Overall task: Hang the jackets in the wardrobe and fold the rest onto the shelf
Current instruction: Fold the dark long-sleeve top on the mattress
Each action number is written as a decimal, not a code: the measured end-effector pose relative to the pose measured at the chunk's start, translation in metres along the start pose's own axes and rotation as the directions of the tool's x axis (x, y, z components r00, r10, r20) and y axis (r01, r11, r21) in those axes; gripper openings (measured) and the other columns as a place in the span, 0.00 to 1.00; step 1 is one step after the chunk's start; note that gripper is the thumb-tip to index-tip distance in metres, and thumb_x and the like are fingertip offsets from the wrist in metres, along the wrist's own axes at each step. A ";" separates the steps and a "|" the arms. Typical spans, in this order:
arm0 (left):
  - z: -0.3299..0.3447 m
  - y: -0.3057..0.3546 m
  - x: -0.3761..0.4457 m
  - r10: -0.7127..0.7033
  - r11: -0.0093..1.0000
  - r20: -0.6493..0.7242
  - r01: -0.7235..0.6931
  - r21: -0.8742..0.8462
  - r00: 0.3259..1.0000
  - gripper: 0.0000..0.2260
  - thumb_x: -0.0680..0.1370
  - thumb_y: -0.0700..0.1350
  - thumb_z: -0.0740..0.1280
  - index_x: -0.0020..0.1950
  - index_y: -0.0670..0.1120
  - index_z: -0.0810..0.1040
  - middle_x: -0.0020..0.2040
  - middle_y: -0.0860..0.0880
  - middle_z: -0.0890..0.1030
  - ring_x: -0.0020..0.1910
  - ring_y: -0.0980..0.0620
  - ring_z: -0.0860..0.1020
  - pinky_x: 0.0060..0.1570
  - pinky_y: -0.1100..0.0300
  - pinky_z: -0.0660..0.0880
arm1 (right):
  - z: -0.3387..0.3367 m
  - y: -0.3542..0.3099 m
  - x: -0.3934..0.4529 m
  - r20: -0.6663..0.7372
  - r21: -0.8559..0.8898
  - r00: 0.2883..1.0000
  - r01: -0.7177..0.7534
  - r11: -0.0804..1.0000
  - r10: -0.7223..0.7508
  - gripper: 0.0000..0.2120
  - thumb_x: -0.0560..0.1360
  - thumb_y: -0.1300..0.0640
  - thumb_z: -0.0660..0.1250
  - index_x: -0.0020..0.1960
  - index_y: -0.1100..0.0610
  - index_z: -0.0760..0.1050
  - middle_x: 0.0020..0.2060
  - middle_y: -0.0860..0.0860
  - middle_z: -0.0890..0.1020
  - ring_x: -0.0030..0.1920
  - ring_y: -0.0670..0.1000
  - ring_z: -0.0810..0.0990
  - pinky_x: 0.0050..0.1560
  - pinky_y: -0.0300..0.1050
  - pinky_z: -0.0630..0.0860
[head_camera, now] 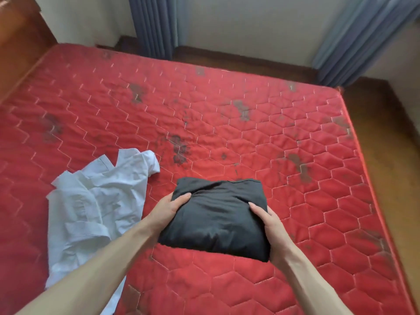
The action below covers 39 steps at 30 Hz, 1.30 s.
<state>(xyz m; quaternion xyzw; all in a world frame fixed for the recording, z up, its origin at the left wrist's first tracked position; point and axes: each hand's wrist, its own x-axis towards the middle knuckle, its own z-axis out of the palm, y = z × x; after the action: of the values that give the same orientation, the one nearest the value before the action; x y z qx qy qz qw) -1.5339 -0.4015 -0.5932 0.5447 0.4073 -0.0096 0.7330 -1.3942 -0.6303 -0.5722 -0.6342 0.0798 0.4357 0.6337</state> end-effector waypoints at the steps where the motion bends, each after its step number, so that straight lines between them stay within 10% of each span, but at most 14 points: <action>1: 0.000 0.016 -0.023 0.008 0.999 -0.009 -0.009 -0.031 1.000 0.10 0.83 0.47 0.68 0.62 0.48 0.84 0.57 0.52 0.88 0.58 0.52 0.85 0.57 0.60 0.79 | 0.006 -0.016 -0.022 0.023 0.010 1.000 -0.011 1.000 0.011 0.12 0.79 0.52 0.71 0.61 0.51 0.83 0.57 0.55 0.87 0.56 0.57 0.87 0.45 0.47 0.84; 12: -0.011 0.133 -0.256 0.129 0.875 -0.002 -0.115 -0.469 0.992 0.20 0.83 0.51 0.65 0.72 0.43 0.78 0.68 0.42 0.82 0.67 0.43 0.81 0.64 0.50 0.78 | 0.071 -0.155 -0.214 0.344 0.077 0.931 -0.156 0.985 0.120 0.28 0.70 0.52 0.79 0.67 0.61 0.81 0.63 0.63 0.83 0.62 0.63 0.84 0.54 0.55 0.83; 20: -0.034 0.128 -0.378 0.234 0.721 -0.314 -0.381 -0.578 0.920 0.22 0.85 0.48 0.61 0.76 0.39 0.72 0.72 0.38 0.77 0.72 0.41 0.76 0.71 0.48 0.73 | 0.135 -0.175 -0.277 0.629 0.018 0.765 -0.193 0.981 0.139 0.25 0.69 0.53 0.77 0.62 0.65 0.83 0.62 0.63 0.84 0.58 0.61 0.85 0.56 0.56 0.83; 30: -0.112 0.062 -0.544 0.189 0.662 -0.651 -0.585 -0.469 0.735 0.21 0.81 0.55 0.70 0.71 0.46 0.80 0.69 0.42 0.81 0.68 0.42 0.80 0.69 0.47 0.76 | 0.271 -0.113 -0.361 0.787 -0.286 0.530 -0.140 0.948 0.316 0.29 0.56 0.55 0.85 0.55 0.62 0.86 0.53 0.61 0.87 0.52 0.61 0.88 0.49 0.54 0.84; 39: -0.196 -0.001 -0.706 0.103 0.654 -0.867 -0.690 -0.310 0.487 0.18 0.79 0.40 0.72 0.68 0.50 0.80 0.63 0.44 0.85 0.61 0.42 0.84 0.56 0.53 0.83 | 0.428 -0.013 -0.467 0.777 -0.522 0.374 -0.068 0.850 0.507 0.19 0.68 0.54 0.79 0.55 0.63 0.86 0.57 0.62 0.86 0.55 0.63 0.87 0.48 0.55 0.84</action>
<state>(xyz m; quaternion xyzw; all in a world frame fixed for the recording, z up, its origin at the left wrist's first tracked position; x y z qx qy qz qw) -2.1213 -0.5473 -0.1800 0.2950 0.5146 0.5507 0.5872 -1.8627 -0.4648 -0.1798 -0.3950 -0.2485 0.8158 0.3415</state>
